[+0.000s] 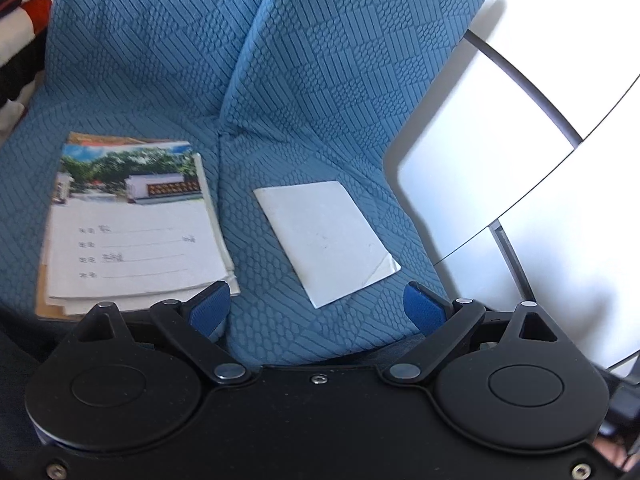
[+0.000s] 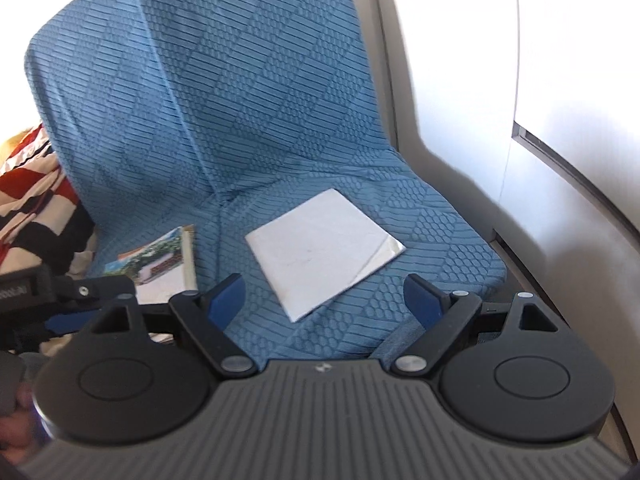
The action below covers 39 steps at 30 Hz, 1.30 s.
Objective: Organize objects
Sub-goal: 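Move both open grippers toward the loose white sheet on the seat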
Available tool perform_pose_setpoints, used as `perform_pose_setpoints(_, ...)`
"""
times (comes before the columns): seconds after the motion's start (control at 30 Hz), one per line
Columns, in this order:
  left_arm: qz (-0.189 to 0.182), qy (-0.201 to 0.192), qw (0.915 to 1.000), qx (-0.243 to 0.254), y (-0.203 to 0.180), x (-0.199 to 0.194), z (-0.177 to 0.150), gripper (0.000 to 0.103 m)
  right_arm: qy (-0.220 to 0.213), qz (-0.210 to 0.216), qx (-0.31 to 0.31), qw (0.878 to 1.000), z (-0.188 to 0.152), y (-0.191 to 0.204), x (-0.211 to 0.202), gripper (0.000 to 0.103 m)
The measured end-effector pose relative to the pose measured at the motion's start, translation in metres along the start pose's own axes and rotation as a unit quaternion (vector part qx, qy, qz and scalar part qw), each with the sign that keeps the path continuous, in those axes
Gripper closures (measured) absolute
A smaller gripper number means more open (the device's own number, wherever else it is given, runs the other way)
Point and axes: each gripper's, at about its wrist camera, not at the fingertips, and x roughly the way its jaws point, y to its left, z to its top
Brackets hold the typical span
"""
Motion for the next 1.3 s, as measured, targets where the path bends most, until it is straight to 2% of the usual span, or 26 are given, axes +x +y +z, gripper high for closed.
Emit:
perform_pose_setpoints(0.23,-0.005,0.009,0.9998,-0.019,-0.005,0.04,-0.005,0.012,-0.006,-0.01,0.054,0.998,-0.009,-0.032,0.036,0.016)
perform_pose_setpoints(0.3,-0.003,0.016,0.9996,-0.022,-0.005,0.051,-0.005,0.014,-0.009,-0.004,0.069,0.998,-0.007,-0.035,0.043,0.022)
perform_pose_setpoints(0.47,-0.012,0.026,0.9988,-0.039,-0.006,0.076,-0.007,0.019,-0.014,0.002,0.081,0.997,0.003,-0.039,0.067,0.024)
perform_pose_setpoints(0.53,-0.017,0.034,0.9979,-0.052,-0.005,0.086,-0.006,0.024,-0.001,0.005,0.089,0.996,0.007,-0.04,0.08,0.032)
perform_pose_setpoints(0.8,-0.015,0.06,0.9949,-0.08,-0.005,0.129,-0.013,0.032,0.014,0.025,0.127,0.992,0.021,-0.045,0.125,0.032)
perform_pose_setpoints(1.03,0.01,0.075,0.9942,-0.076,-0.006,0.157,-0.015,0.036,0.03,0.015,0.138,0.99,0.033,-0.048,0.163,0.032)
perform_pose_setpoints(1.17,0.015,0.075,0.9943,-0.074,-0.007,0.167,-0.012,0.044,0.041,0.011,0.136,0.99,0.039,-0.053,0.181,0.032)
perform_pose_setpoints(1.3,0.016,0.081,0.9936,-0.077,-0.006,0.176,-0.011,0.046,0.049,0.002,0.135,0.99,0.044,-0.06,0.196,0.033)
